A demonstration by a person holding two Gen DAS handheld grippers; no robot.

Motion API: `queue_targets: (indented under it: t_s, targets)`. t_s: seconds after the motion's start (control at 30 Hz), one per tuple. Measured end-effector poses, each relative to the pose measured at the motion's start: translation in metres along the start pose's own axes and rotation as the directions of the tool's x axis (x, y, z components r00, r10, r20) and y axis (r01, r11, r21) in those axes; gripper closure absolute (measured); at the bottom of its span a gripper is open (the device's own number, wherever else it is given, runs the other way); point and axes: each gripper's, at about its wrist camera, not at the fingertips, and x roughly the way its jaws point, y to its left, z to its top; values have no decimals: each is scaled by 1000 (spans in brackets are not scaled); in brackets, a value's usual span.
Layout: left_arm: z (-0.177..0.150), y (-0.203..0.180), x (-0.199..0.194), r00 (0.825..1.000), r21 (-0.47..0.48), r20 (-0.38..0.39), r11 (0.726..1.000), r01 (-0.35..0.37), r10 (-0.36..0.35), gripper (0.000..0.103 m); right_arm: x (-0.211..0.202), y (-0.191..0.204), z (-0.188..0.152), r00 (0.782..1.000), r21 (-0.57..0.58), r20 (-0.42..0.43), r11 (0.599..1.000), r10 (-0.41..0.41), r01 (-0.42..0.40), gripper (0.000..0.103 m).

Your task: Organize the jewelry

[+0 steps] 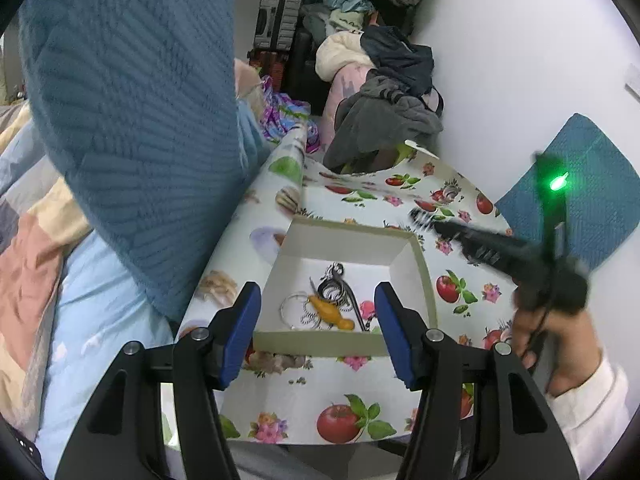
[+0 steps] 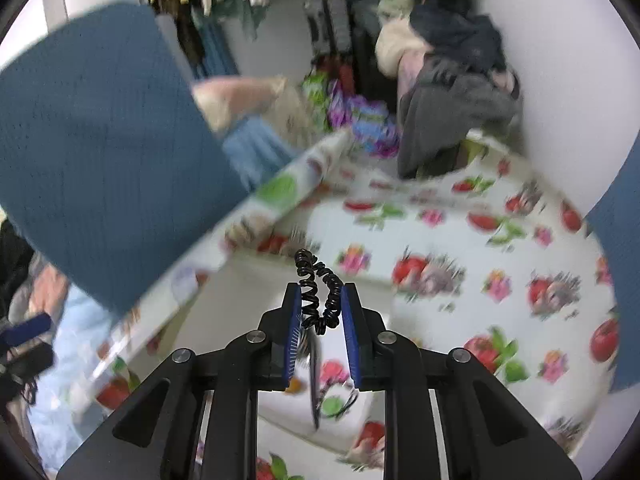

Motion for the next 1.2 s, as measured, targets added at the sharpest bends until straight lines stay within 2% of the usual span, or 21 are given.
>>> queue_targets:
  t_s: [0.23, 0.33, 0.4, 0.43, 0.53, 0.57, 0.7, 0.83, 0.9, 1.03, 1.13, 1.2]
  targets:
    - [-18, 7, -2, 999, -39, -26, 999, -21, 20, 34, 50, 7, -46, 993, -13, -122, 1000, 9, -10, 81]
    - [-22, 10, -6, 999, -53, -25, 998, -28, 26, 33, 59, 4, -56, 989, -11, -148, 1000, 8, -10, 76]
    - [-21, 13, -8, 1000, -54, -11, 998, -18, 17, 24, 59, 1, -59, 989, -6, -151, 1000, 9, -10, 71]
    - [-21, 15, -9, 1000, -55, -5, 998, -26, 26, 24, 58, 0, -59, 988, 1, -152, 1000, 14, -14, 70]
    - [-18, 18, -12, 999, -66, 11, 997, -47, 48, 24, 48, -2, -57, 990, 1, -142, 1000, 5, -5, 61]
    - [-16, 18, -13, 999, -70, 10, 997, -46, 47, 24, 42, -2, -55, 991, -4, -134, 1000, 1, -1, 54]
    - [-7, 14, -21, 998, -60, 37, 997, -51, 53, 23, 2, 1, -38, 998, -24, -60, 1000, -18, 17, 37]
    - [4, 6, -37, 995, -37, 83, 998, -49, 52, 23, -51, 7, -17, 999, -37, 44, 999, -5, 6, 36]
    - [8, 2, -47, 992, -27, 109, 998, -57, 59, 23, -80, 12, -7, 995, -50, 101, 999, -16, 21, 25]
    - [13, -6, -65, 989, -23, 139, 999, -45, 47, 23, -132, 21, 2, 981, -60, 194, 998, -4, 16, 22]
    - [11, -13, -78, 986, -13, 163, 999, -41, 43, 23, -165, 28, 0, 969, -56, 248, 998, 13, 0, 14]
    - [9, -19, -83, 984, -4, 171, 999, -43, 43, 23, -181, 31, -4, 960, -48, 281, 999, 14, 0, 2]
